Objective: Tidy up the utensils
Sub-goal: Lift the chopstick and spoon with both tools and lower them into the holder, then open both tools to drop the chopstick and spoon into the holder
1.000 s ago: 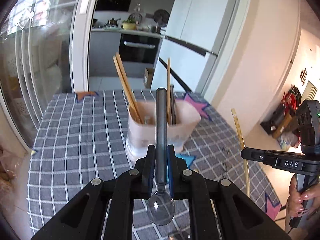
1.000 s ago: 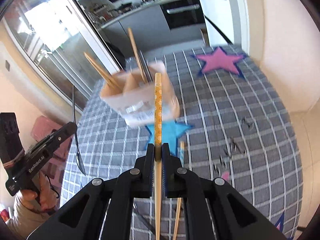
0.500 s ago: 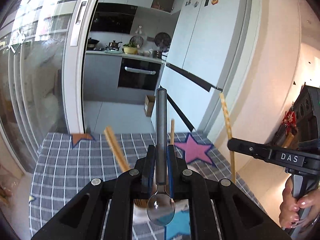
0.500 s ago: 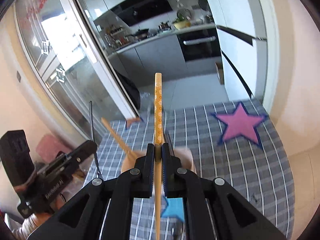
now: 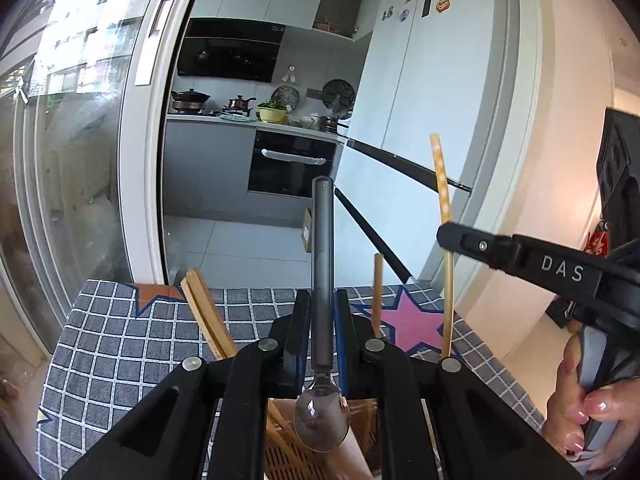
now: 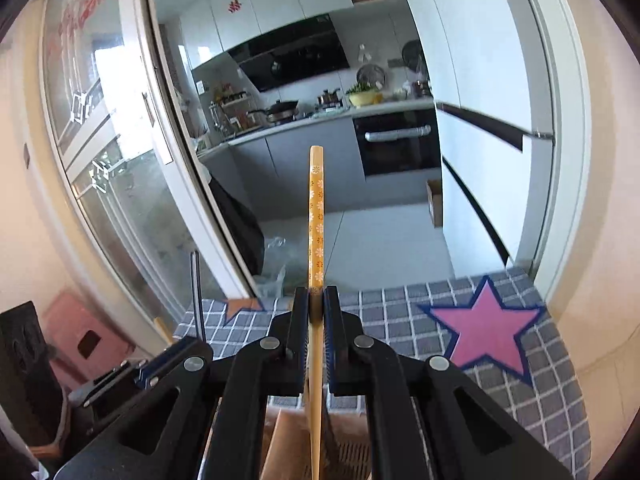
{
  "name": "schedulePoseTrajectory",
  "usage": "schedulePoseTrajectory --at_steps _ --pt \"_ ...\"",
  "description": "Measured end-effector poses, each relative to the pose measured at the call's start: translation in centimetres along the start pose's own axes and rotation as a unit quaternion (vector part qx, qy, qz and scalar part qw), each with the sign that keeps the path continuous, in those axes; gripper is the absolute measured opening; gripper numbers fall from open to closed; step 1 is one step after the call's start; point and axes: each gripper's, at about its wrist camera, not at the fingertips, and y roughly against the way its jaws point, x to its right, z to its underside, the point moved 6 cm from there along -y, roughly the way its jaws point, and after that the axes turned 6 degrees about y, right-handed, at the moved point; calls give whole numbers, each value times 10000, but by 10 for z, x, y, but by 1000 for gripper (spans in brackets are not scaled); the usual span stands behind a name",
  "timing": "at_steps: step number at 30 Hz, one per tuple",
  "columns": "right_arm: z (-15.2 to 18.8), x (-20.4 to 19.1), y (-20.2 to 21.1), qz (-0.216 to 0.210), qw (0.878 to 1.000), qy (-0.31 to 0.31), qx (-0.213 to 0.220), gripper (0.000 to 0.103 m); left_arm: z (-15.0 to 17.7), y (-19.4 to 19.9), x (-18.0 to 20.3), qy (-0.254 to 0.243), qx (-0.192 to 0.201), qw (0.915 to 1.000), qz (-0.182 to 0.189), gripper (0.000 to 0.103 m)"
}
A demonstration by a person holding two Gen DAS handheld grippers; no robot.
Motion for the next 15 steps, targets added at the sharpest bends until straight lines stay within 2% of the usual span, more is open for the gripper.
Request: schedulePoseTrajectory --at_steps 4,15 --pt "8 -7 -9 174 9990 374 149 8 11 -5 0 -145 74 9998 -131 43" --pt "62 -14 -19 296 9970 722 13 8 37 2 6 -659 228 9966 -447 43"
